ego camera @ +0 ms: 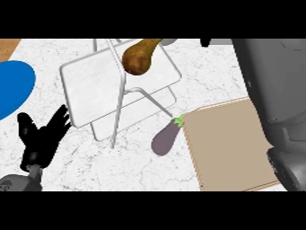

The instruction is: Pick the pear from the tray and place it in the tiered shelf

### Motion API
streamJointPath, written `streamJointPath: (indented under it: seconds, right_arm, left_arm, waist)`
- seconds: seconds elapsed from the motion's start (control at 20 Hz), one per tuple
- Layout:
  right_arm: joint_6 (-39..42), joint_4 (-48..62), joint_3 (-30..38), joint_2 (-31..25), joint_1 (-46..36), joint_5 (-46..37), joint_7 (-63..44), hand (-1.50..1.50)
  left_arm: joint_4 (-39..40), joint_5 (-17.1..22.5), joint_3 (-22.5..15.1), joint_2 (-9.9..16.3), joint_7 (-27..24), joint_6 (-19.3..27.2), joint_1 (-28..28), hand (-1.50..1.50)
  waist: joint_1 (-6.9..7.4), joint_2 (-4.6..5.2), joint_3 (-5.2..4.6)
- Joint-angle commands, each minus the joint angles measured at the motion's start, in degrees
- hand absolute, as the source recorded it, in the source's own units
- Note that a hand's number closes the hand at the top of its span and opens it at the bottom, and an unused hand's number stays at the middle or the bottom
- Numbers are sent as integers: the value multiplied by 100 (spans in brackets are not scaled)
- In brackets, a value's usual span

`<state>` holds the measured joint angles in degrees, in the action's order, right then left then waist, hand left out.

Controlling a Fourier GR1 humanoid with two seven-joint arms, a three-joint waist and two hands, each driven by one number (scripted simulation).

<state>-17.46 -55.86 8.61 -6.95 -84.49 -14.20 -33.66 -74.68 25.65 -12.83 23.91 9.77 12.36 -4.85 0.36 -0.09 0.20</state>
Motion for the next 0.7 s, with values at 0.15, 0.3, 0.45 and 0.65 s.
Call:
streamJointPath:
  seconds: [0.15,0.3,0.45,0.65]
  right_arm:
    - [-349,-142,582,-738,332,64,-113,-150]
    - [216,-536,964,-1204,639,594,-363,-150]
    - [633,-439,1053,-1356,923,885,-40,-150]
    - [1241,-565,1286,-1862,1150,1298,58,-150]
  left_arm:
    - [-190,-69,-4,-90,176,72,199,0]
    - [-9,-48,130,3,14,-153,232,0]
    - [19,-134,159,12,296,-107,30,0]
    - [-349,-104,242,43,471,-145,115,0]
  waist:
    - [-6,-1,-18]
    - [-73,-10,-17]
    - [-39,9,-19]
    - [-7,6,-18]
